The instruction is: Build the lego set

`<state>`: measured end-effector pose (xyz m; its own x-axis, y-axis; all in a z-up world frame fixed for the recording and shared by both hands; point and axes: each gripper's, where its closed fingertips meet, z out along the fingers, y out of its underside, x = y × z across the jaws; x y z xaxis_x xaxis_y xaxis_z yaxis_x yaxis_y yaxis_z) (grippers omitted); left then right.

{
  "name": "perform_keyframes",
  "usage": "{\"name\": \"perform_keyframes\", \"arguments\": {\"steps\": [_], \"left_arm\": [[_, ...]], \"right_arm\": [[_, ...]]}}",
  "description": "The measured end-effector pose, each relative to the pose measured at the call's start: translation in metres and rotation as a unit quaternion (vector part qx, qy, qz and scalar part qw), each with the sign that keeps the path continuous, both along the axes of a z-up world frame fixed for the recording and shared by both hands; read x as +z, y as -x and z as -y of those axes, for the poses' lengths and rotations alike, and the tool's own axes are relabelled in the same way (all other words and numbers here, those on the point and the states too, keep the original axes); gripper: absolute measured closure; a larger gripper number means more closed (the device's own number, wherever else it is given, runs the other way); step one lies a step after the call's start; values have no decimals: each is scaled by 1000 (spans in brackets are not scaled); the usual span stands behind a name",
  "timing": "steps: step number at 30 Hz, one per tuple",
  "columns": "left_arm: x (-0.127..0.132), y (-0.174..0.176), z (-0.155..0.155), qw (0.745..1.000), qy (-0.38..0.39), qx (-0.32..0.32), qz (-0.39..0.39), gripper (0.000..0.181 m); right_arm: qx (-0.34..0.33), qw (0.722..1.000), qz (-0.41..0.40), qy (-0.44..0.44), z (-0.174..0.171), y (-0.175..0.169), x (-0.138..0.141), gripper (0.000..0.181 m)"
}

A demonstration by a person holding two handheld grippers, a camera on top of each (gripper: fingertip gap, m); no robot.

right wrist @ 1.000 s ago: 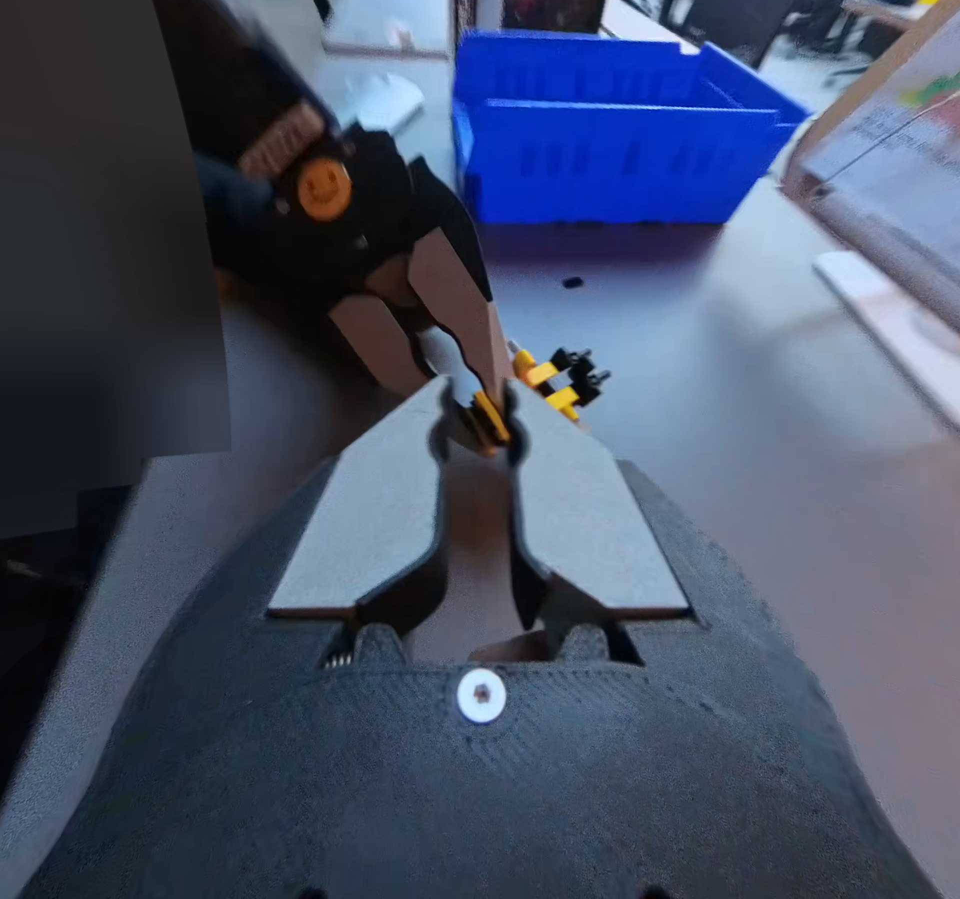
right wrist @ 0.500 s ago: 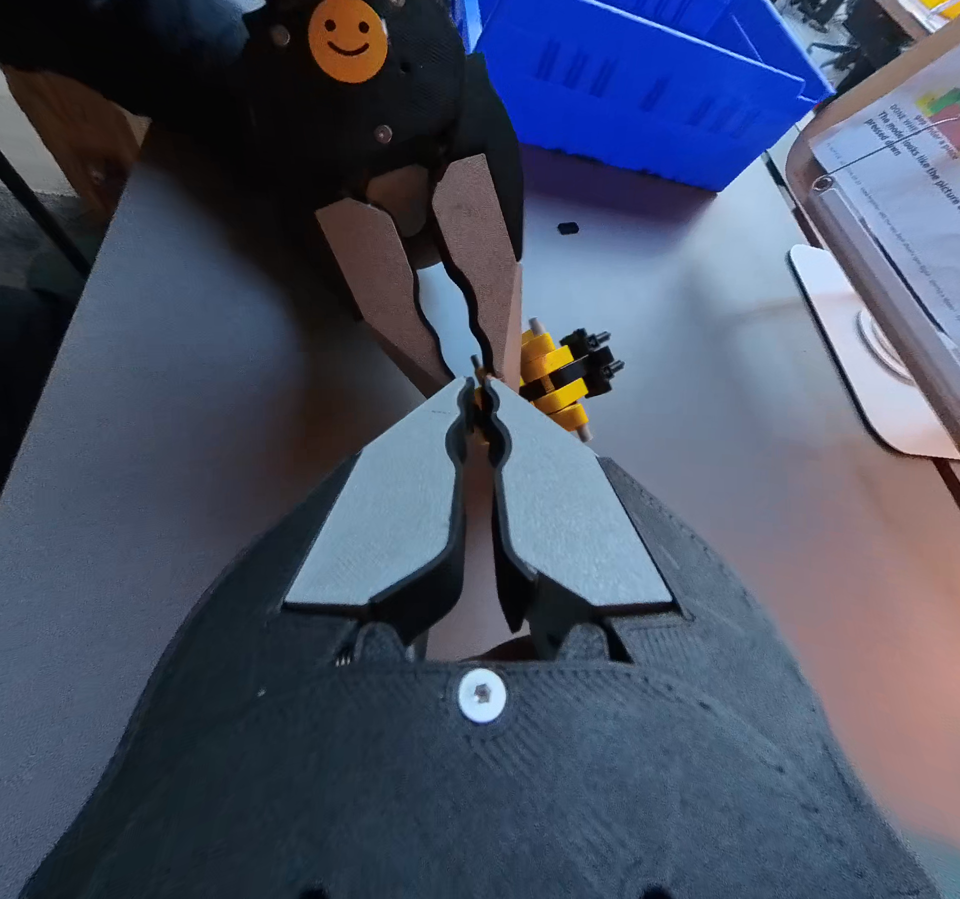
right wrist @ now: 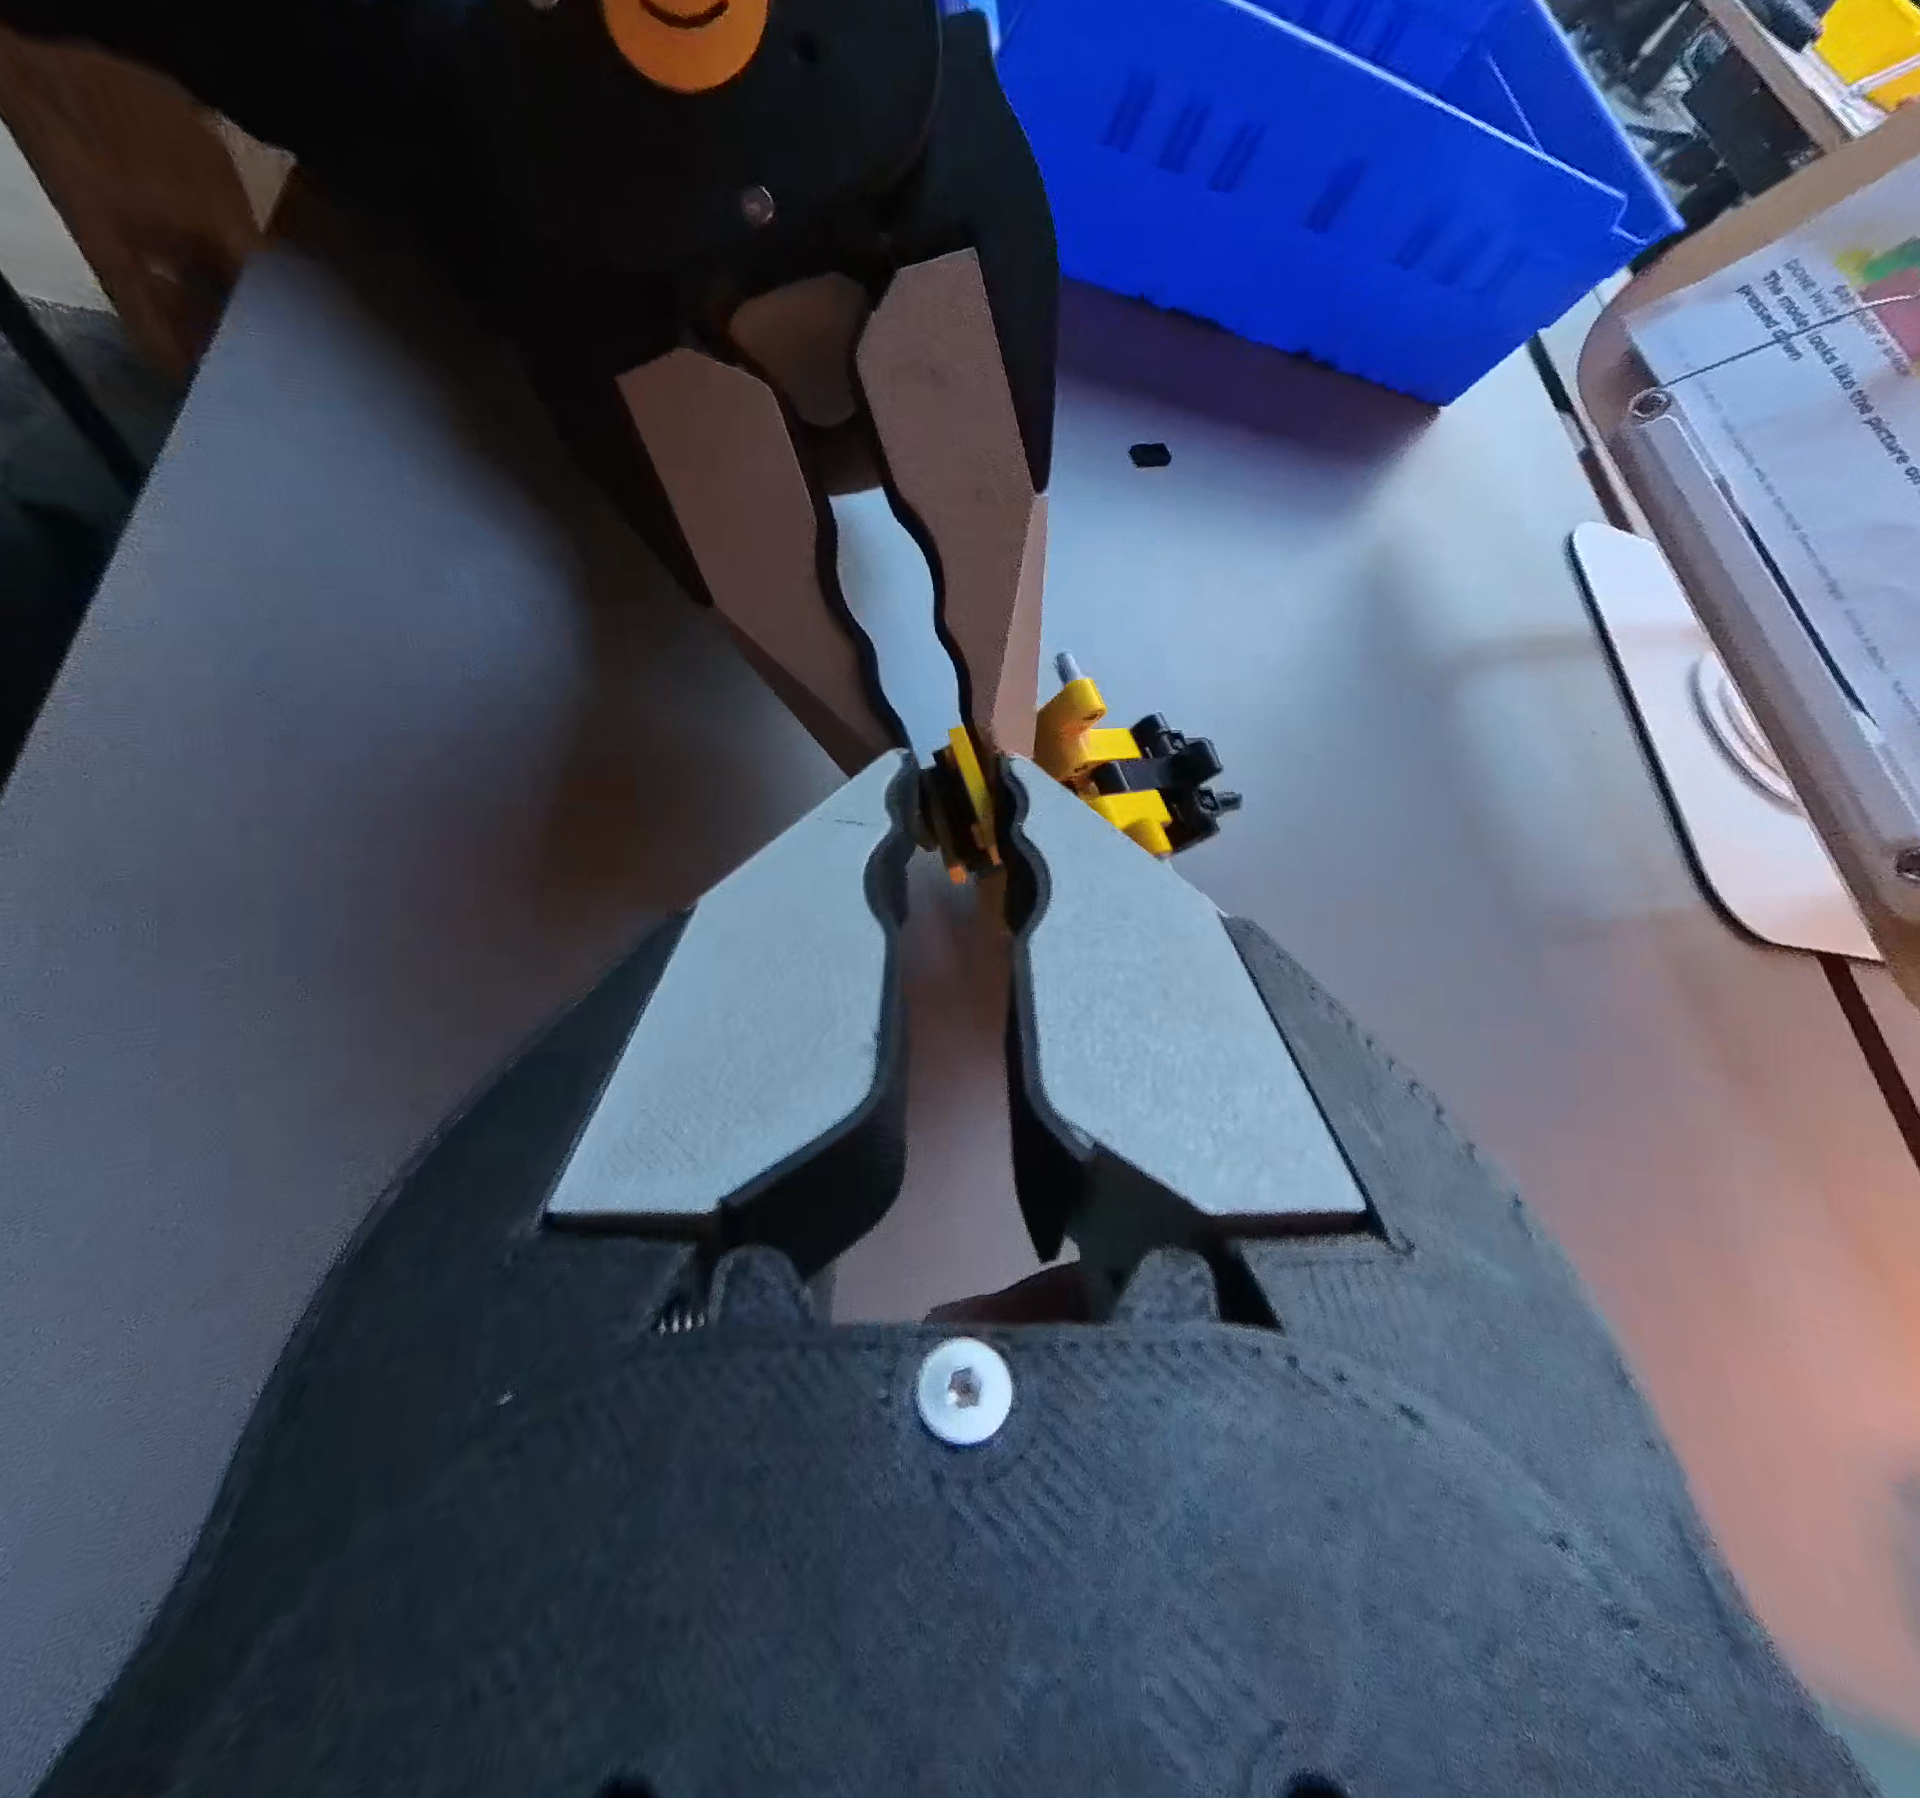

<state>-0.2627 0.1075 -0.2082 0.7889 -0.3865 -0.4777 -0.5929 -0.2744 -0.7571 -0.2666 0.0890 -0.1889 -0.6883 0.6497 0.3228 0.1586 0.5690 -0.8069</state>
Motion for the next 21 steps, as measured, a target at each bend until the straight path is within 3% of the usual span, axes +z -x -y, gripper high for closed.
{"name": "perform_keyframes", "arguments": {"steps": [4, 8, 11, 16, 18, 21], "left_arm": [[1, 1, -1, 1000, -7, 6, -7, 173], [16, 17, -6, 997, -53, 54, 9, 156], [22, 28, -7, 993, -71, 93, 5, 148], [34, 33, -7, 979, -117, 131, -104, 153], [35, 29, -9, 979, -121, 134, -94, 153], [36, 36, -12, 978, -122, 158, -54, 159]], "right_arm": [[-17, 1000, 3, 15, -3, 5, 2, 176], [-40, 990, 31, 132, -12, 12, 13, 178], [-57, 969, 61, 234, -20, 17, 20, 178], [-128, 912, 94, 379, -35, 35, 28, 179], [-146, 895, 99, 409, -32, 41, 28, 179], [-177, 895, 72, 403, -30, 47, 28, 179]]}}
